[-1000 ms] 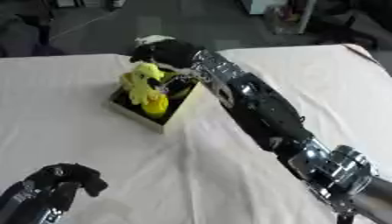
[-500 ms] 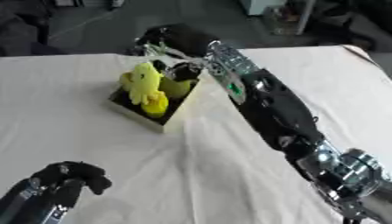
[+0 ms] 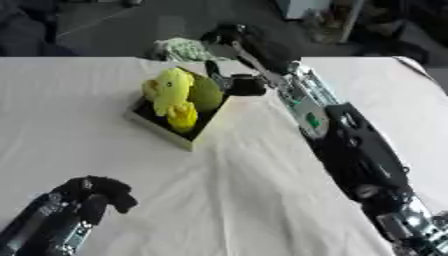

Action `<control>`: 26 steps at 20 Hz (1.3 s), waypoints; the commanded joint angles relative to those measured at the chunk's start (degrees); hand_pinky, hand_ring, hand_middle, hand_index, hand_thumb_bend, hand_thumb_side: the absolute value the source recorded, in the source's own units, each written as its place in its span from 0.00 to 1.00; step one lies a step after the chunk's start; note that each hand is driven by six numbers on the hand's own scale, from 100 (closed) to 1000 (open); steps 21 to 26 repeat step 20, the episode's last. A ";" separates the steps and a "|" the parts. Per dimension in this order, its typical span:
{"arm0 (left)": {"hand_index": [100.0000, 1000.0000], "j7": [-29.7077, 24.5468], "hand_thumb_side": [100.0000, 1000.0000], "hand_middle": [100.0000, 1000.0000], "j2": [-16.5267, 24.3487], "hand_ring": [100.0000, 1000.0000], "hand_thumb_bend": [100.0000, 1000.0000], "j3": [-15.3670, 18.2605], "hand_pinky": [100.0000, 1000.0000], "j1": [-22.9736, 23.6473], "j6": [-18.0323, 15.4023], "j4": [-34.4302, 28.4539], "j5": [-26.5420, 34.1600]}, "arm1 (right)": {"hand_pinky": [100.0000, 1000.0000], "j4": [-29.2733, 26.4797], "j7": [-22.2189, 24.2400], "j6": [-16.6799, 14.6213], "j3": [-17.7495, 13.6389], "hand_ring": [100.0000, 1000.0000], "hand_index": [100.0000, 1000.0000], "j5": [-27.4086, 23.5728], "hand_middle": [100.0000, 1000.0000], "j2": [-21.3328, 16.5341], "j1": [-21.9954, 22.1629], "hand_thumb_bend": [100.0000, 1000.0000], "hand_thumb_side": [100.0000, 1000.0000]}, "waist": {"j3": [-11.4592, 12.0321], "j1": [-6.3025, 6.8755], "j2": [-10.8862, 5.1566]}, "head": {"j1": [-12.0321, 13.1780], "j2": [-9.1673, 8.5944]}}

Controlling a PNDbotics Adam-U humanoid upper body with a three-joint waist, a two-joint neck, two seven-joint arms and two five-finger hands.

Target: Pick up objects on the table and place them in the box.

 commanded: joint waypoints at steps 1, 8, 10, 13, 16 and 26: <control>0.69 0.68 0.65 0.43 0.94 0.61 0.00 0.61 0.66 0.01 -0.13 -1.23 -0.70 | 0.53 -4.90 -2.69 2.43 -0.86 0.58 0.81 -2.88 0.58 1.98 1.99 0.00 0.43 | -0.79 0.30 -0.65 | 1.86 0.20; 0.69 1.31 0.65 0.44 1.14 0.62 0.00 0.72 0.66 1.04 -0.14 -1.23 -1.59 | 0.53 -9.20 -7.90 2.51 1.88 0.58 0.81 -8.70 0.59 7.14 11.46 0.00 0.44 | -3.11 0.91 -0.98 | 6.95 2.74; 0.69 1.38 0.65 0.44 1.13 0.62 0.00 0.66 0.66 1.24 -0.19 -1.23 -1.63 | 0.53 -9.76 -8.19 1.20 2.60 0.58 0.81 -10.40 0.59 8.11 14.22 0.00 0.44 | -3.66 1.28 -1.20 | 8.11 3.81; 0.69 1.47 0.65 0.44 1.14 0.62 0.00 0.60 0.66 1.55 -0.21 -1.23 -1.78 | 0.52 -10.80 -7.44 0.05 3.85 0.57 0.80 -12.93 0.58 9.00 18.33 0.00 0.43 | -4.30 1.81 -1.38 | 9.69 5.05; 0.69 1.43 0.66 0.45 0.91 0.62 0.00 0.35 0.66 1.74 -0.06 -1.23 -1.90 | 0.52 -13.17 -6.36 0.05 4.94 0.57 0.80 -15.47 0.58 9.58 22.47 0.00 0.43 | -4.76 2.18 -1.56 | 10.49 5.31; 0.69 1.28 0.66 0.45 0.89 0.63 0.00 0.11 0.66 2.02 0.02 -1.23 -1.92 | 0.51 -17.80 -4.98 1.11 5.30 0.56 0.79 -18.88 0.57 9.34 28.00 0.00 0.42 | -5.04 2.48 -1.81 | 10.87 5.35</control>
